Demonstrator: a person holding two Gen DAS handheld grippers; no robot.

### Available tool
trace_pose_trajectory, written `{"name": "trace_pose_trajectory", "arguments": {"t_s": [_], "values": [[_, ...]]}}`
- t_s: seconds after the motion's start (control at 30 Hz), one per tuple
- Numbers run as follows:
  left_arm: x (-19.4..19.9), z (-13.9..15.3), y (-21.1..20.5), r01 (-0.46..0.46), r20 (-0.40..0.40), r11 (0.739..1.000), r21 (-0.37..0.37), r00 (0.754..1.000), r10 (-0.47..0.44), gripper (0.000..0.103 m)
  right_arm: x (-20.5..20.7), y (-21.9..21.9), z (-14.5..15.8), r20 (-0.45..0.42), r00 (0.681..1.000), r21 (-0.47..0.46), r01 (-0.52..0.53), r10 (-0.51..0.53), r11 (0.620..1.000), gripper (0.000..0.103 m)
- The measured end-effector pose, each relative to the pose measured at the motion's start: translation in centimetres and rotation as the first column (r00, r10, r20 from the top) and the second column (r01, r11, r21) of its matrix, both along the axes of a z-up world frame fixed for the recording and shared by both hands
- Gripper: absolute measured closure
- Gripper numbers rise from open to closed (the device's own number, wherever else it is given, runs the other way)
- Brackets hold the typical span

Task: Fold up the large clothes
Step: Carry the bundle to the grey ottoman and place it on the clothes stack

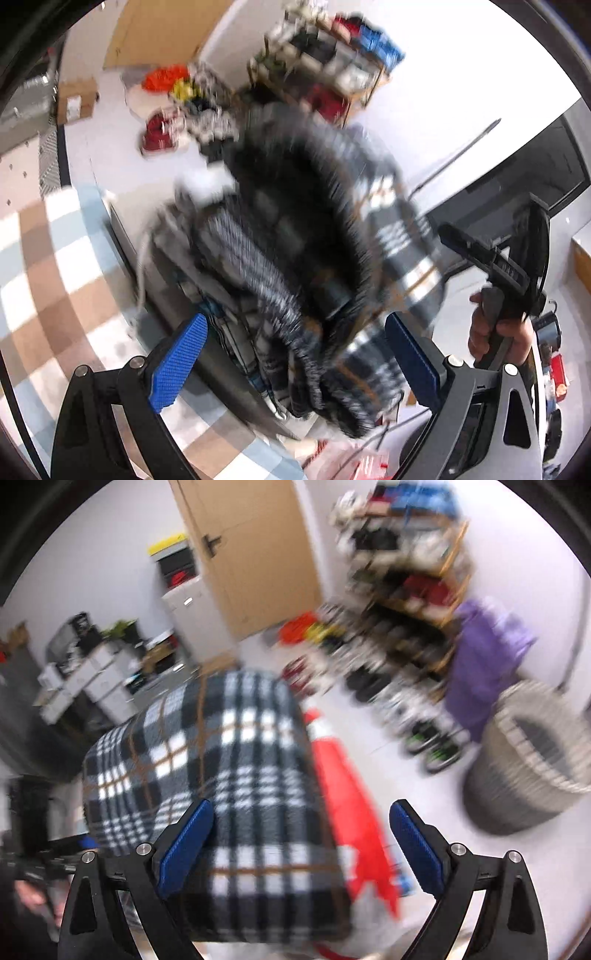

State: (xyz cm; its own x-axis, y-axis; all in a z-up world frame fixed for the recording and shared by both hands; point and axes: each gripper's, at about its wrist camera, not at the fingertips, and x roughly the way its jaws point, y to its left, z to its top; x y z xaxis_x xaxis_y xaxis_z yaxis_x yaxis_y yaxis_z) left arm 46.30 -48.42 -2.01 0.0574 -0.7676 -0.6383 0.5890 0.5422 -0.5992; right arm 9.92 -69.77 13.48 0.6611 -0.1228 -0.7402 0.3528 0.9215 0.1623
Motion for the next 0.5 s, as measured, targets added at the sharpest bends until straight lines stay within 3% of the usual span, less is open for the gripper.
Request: {"name": "trace_pose_trajectory", "arguments": {"t_s": [0.1, 0.13, 0.2, 0.3, 0.37, 0.43, 0.5], "values": [[-1.5, 2.6, 1.7, -0.025, 0.101, 0.988, -0.154, 0.994, 0.041, 0.008, -1.2, 1.7, 2.6, 0.095, 0.995, -0.07, -0.004, 0.01, 0.998, 0.006], [-2.2, 3.1, 1.8, -0.021, 0.146, 0.985, -0.172, 0.988, 0.047, 0.008, -1.3, 3.1, 3.2, 0.097, 0.995, -0.123, -0.024, 0.036, 0.992, 0.006], [-3.2, 3.6, 0.2, 0.036, 0.218, 0.986, -0.165, 0.976, 0.001, 0.008, -0.7, 5.6, 3.4, 0.048, 0.995, -0.228, -0.072, 0.086, 0.971, 0.006], [-0.4, 0.7, -4.1, 0.083, 0.228, 0.996, -0.035, 0.971, -0.073, 0.009, 0.9, 9.3, 0.9, -0.114, 0.984, -0.367, -0.171, 0.138, 0.914, 0.008], [0.4, -0.6, -6.6, 0.081, 0.211, 0.995, 0.059, 0.973, -0.092, 0.009, 1.8, 8.9, -2.1, -0.211, 0.969, -0.348, -0.196, 0.127, 0.917, 0.008], [2.3, -3.1, -9.1, 0.035, 0.209, 0.985, 0.169, 0.975, -0.07, 0.009, 2.7, 6.6, -4.4, -0.25, 0.962, -0.195, -0.163, 0.111, 0.967, 0.005], [4.0, -4.0, -9.0, 0.021, 0.13, 0.986, 0.166, 0.991, -0.043, 0.009, 2.8, 4.2, -5.8, -0.243, 0.966, -0.048, -0.103, 0.089, 0.994, 0.0]]}}
